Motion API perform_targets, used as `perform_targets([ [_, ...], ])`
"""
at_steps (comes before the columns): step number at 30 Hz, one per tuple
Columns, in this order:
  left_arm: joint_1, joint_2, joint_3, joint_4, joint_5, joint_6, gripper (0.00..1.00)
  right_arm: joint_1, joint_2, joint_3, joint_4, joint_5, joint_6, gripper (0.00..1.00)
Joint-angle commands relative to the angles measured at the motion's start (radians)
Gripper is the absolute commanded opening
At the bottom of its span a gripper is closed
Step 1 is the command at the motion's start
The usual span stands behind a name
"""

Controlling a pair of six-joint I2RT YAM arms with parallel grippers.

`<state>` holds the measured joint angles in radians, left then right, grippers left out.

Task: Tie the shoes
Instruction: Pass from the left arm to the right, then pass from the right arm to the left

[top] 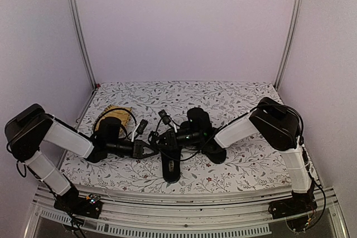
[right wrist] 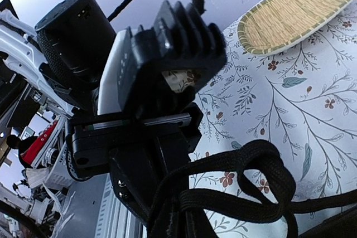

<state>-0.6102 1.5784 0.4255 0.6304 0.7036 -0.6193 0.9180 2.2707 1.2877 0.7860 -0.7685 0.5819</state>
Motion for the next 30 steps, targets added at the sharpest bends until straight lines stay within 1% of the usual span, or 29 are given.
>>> perform_targets([
  [1, -0.011, -0.063, -0.023, 0.020, -0.012, -0.007, 0.00, -0.022, -0.088, -0.045, -0.006, 0.040, -0.004, 0.14],
  [3, -0.011, -0.100, -0.028, -0.056, -0.020, 0.004, 0.00, -0.036, -0.117, -0.059, -0.060, 0.070, -0.021, 0.27],
  [5, -0.012, -0.133, -0.031, -0.125, -0.023, 0.013, 0.00, -0.043, -0.150, -0.069, -0.108, 0.092, -0.045, 0.35],
  [9, -0.011, -0.203, -0.023, -0.289, -0.044, 0.030, 0.00, -0.056, -0.229, -0.148, -0.200, 0.144, -0.097, 0.47],
  [11, -0.011, -0.240, -0.015, -0.362, -0.040, 0.035, 0.00, -0.058, -0.282, -0.180, -0.239, 0.170, -0.130, 0.51],
  [17, -0.011, -0.342, 0.030, -0.510, 0.037, 0.043, 0.00, -0.059, -0.414, -0.260, -0.327, 0.221, -0.175, 0.59],
  [19, -0.011, -0.371, 0.058, -0.584, 0.039, 0.069, 0.00, -0.056, -0.455, -0.282, -0.351, 0.242, -0.166, 0.61],
  [22, -0.009, -0.414, 0.118, -0.706, 0.004, 0.105, 0.00, -0.042, -0.511, -0.317, -0.379, 0.287, -0.159, 0.65],
  [26, -0.001, -0.429, 0.176, -0.742, 0.002, 0.112, 0.00, 0.012, -0.562, -0.357, -0.394, 0.380, -0.197, 0.67],
  [28, 0.002, -0.417, 0.202, -0.746, 0.007, 0.100, 0.00, 0.049, -0.578, -0.382, -0.359, 0.412, -0.228, 0.68],
  [30, 0.004, -0.402, 0.226, -0.753, 0.001, 0.093, 0.00, 0.078, -0.576, -0.396, -0.314, 0.410, -0.244, 0.70],
])
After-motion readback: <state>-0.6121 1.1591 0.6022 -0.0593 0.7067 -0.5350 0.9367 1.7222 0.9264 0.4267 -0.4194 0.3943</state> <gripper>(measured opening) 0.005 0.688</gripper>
